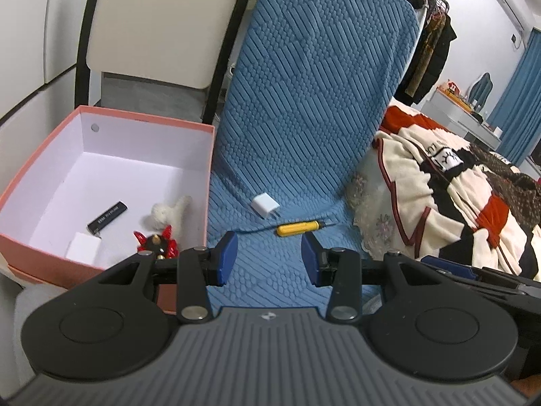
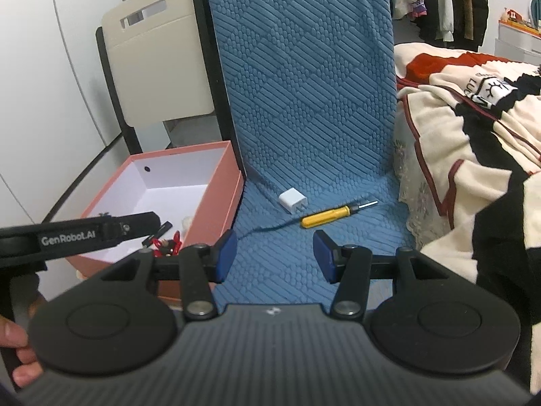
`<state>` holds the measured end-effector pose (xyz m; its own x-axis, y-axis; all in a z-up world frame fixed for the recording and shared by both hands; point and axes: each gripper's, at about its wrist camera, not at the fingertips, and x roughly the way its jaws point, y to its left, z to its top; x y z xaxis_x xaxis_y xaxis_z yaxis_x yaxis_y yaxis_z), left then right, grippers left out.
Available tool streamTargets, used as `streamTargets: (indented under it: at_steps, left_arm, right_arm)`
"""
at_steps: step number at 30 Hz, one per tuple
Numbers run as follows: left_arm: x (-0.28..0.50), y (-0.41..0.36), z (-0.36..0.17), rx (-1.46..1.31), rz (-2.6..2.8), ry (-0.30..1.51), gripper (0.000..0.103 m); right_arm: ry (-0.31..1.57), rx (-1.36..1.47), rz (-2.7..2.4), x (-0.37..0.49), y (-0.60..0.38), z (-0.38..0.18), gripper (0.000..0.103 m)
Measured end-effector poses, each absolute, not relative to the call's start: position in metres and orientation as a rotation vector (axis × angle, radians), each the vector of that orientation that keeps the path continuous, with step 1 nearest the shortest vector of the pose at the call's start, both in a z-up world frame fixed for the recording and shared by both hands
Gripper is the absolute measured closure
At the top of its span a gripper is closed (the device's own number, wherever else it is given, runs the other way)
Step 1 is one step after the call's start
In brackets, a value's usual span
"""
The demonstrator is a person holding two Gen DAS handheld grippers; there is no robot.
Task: Organize rigid objects
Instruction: 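Withdraw both tools from the box back over the seat, then close the left gripper on the white charger while the right gripper grasps the yellow screwdriver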
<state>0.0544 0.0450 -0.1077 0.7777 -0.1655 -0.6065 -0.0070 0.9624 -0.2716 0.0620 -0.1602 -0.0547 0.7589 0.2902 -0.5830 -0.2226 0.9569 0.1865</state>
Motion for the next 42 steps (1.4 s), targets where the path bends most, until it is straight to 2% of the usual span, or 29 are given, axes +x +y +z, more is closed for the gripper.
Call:
streamTargets:
  at_steps: [18,32,41,42]
  left_arm:
    - [0.065,0.018,-0.153,-0.210,-0.131,0.740,0.055]
    - [0.196,-0.007,-0.200,-0.228,-0.213,0.803,0.055]
    - [0.294,-0.014,-0.243,-0.133,-0.184,0.871,0.055]
    - [0.303,-0.012,-0.248,-0.130,-0.181,0.882,0.055]
  right_arm:
    - [0.676,0.152,0.226,0.063,-0.186,-0.100,0.050]
    - [0.716,0.169,0.200,0.147,-0.187,-0.163,0.050]
    - [0.744,0.244,0.177,0.217,-0.175,-0.198,0.050]
    - [0.751,0.249,0.175,0.223,-0.173,-0.201,0.045]
